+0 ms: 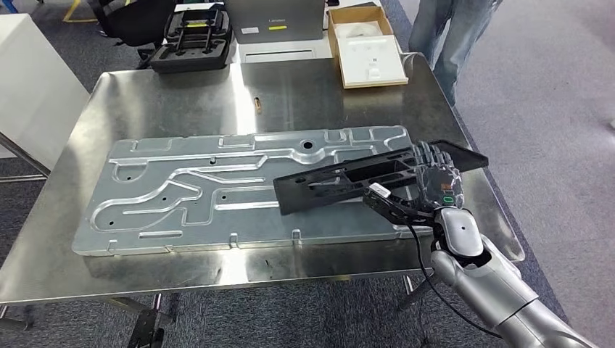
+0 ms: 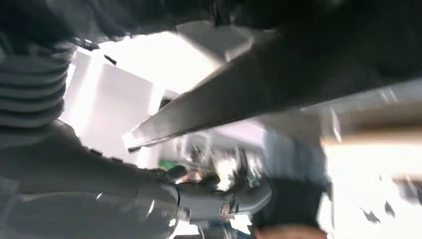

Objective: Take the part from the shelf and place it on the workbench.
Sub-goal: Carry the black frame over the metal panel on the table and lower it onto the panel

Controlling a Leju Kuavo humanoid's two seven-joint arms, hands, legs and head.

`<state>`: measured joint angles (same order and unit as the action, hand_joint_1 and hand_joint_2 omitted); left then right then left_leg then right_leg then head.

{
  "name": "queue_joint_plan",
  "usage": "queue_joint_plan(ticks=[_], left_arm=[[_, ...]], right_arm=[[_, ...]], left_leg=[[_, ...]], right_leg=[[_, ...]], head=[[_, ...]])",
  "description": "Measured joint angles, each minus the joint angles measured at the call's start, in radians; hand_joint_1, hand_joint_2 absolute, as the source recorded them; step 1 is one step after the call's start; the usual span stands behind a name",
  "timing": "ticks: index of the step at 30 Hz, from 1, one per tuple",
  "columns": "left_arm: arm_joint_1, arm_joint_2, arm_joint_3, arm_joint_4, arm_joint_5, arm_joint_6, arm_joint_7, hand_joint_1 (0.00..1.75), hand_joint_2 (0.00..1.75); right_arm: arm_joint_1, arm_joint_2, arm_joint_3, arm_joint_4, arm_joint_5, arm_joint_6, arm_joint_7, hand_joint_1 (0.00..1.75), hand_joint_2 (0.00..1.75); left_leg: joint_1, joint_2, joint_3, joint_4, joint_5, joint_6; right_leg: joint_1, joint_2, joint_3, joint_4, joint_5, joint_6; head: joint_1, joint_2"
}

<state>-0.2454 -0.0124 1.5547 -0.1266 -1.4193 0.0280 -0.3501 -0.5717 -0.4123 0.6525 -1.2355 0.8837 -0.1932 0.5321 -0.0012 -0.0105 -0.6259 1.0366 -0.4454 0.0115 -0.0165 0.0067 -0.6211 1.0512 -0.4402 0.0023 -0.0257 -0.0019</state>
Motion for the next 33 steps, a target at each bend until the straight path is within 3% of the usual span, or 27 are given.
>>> queue_joint_plan(ticks=[2,3,5,6,7,11,12,15,17,20,21,22,23,25,27,29,31,33], left_arm=[[0.002,-0.002,0.000,0.000,0.004,0.008,0.006,0.00,1.31],[0.003,-0.004,0.000,0.000,0.004,0.012,0.007,0.00,1.75],[0.005,-0.005,0.000,0.001,0.004,0.021,0.007,0.00,1.75],[0.007,-0.005,0.000,0.001,0.004,0.026,0.007,0.00,1.75],[0.010,-0.005,0.000,0.001,0.003,0.031,0.006,0.00,1.75],[0.012,-0.006,0.000,0.001,0.001,0.040,-0.001,0.00,1.75],[0.012,-0.007,0.000,0.001,0.001,0.041,-0.002,0.00,1.75],[0.015,-0.008,0.000,0.001,0.005,0.041,-0.006,0.00,1.75],[0.017,-0.009,0.001,0.001,0.008,0.041,-0.008,0.00,1.75],[0.020,-0.013,0.001,0.001,0.011,0.042,-0.011,0.00,1.75],[0.022,-0.013,0.001,0.001,0.012,0.042,-0.011,0.00,1.75],[0.024,-0.014,0.001,0.001,0.013,0.043,-0.011,0.00,1.75],[0.025,-0.014,0.001,0.001,0.014,0.043,-0.011,0.00,1.75],[0.027,-0.015,0.001,0.001,0.015,0.043,-0.011,0.00,1.75],[0.027,-0.016,0.001,0.001,0.016,0.043,-0.011,0.00,1.75],[0.028,-0.016,0.001,0.001,0.019,0.043,-0.011,0.00,1.75],[0.031,-0.017,0.001,0.001,0.024,0.043,-0.011,0.00,1.75],[0.035,-0.019,0.001,0.001,0.032,0.043,-0.013,0.00,1.75]], right_arm=[[-0.014,0.012,0.002,-0.039,0.015,0.002,0.003,0.00,0.00],[-0.020,0.019,0.002,-0.060,0.020,0.004,0.004,0.00,0.00],[-0.027,0.032,0.003,-0.099,0.027,0.009,0.005,0.00,0.00],[-0.029,0.038,0.003,-0.117,0.028,0.012,0.005,0.00,0.00],[-0.030,0.043,0.004,-0.134,0.029,0.013,0.004,0.00,0.00],[-0.042,0.057,0.008,-0.197,0.030,0.015,0.002,0.00,0.00],[-0.047,0.059,0.008,-0.211,0.030,0.016,0.002,0.00,0.00],[-0.051,0.062,0.010,-0.247,0.031,0.022,0.002,0.00,0.00],[-0.052,0.062,0.012,-0.275,0.032,0.031,0.006,0.00,0.00],[-0.053,0.062,0.016,-0.312,0.033,0.043,0.014,0.00,0.00],[-0.052,0.062,0.018,-0.320,0.034,0.046,0.016,0.00,0.00],[-0.052,0.062,0.019,-0.327,0.034,0.047,0.017,0.00,0.00],[-0.052,0.062,0.020,-0.333,0.034,0.048,0.018,0.00,0.00],[-0.054,0.062,0.021,-0.346,0.034,0.048,0.018,0.00,0.00],[-0.056,0.062,0.022,-0.360,0.034,0.048,0.018,0.00,0.00],[-0.058,0.060,0.022,-0.371,0.034,0.049,0.020,0.00,0.00],[-0.060,0.056,0.022,-0.383,0.034,0.049,0.025,0.00,0.00],[-0.063,0.050,0.022,-0.398,0.032,0.050,0.033,0.00,0.00]], left_leg=[[0.002,0.002,-0.022,0.054,-0.040,-0.010],[0.004,0.003,-0.045,0.109,-0.073,-0.015],[0.005,0.003,-0.096,0.233,-0.129,-0.022],[0.005,0.003,-0.109,0.268,-0.138,-0.022],[0.004,0.003,-0.102,0.262,-0.128,-0.020],[-0.001,0.003,0.032,0.024,-0.034,-0.004],[-0.004,0.003,0.046,-0.004,-0.028,-0.001],[-0.008,0.004,0.046,-0.020,-0.015,0.014],[-0.005,0.007,0.043,-0.034,0.001,0.028],[-0.007,0.010,0.027,-0.038,0.017,0.041],[-0.007,0.010,0.020,-0.036,0.021,0.042],[-0.007,0.011,0.012,-0.034,0.025,0.042],[-0.007,0.010,0.006,-0.031,0.028,0.040],[-0.007,0.010,-0.007,-0.020,0.031,0.037],[-0.008,0.009,-0.016,-0.011,0.036,0.029],[-0.008,0.009,-0.021,-0.010,0.044,0.017],[-0.006,0.008,-0.029,-0.004,0.040,0.003],[-0.003,0.007,-0.056,0.055,-0.017,-0.009]], right_leg=[[-0.002,0.000,0.000,-0.005,0.006,-0.011],[-0.001,-0.001,0.000,-0.006,0.008,-0.015],[0.002,-0.001,-0.003,-0.006,0.010,-0.019],[0.004,-0.002,-0.004,-0.006,0.010,-0.020],[0.006,-0.002,-0.004,-0.006,0.011,-0.021],[0.010,-0.002,-0.007,-0.006,0.017,-0.016],[0.010,-0.002,-0.008,-0.006,0.020,-0.011],[0.007,-0.002,-0.011,-0.009,0.027,0.005],[0.007,-0.002,-0.026,0.026,-0.010,0.012],[0.008,-0.002,-0.084,0.199,-0.125,0.017],[0.007,-0.002,-0.094,0.245,-0.143,0.019],[0.007,-0.003,-0.089,0.257,-0.143,0.020],[0.006,-0.003,-0.064,0.230,-0.125,0.021],[0.006,-0.003,0.021,0.097,-0.081,0.018],[0.011,-0.003,0.074,0.004,-0.058,0.011],[0.016,-0.002,0.074,-0.009,-0.050,0.000],[0.012,-0.003,0.067,-0.017,-0.039,-0.013],[0.008,-0.004,0.055,-0.024,-0.022,-0.025]], head=[[-0.001,0.000],[-0.002,0.000],[-0.002,0.000],[-0.002,0.000],[-0.002,0.000],[-0.002,0.000],[-0.002,0.000],[-0.001,0.000],[-0.001,0.000],[0.000,0.000],[0.000,0.000],[0.000,0.000],[0.000,0.000],[0.000,0.000],[-0.001,0.000],[-0.001,0.000],[-0.001,0.000],[-0.002,0.000]])
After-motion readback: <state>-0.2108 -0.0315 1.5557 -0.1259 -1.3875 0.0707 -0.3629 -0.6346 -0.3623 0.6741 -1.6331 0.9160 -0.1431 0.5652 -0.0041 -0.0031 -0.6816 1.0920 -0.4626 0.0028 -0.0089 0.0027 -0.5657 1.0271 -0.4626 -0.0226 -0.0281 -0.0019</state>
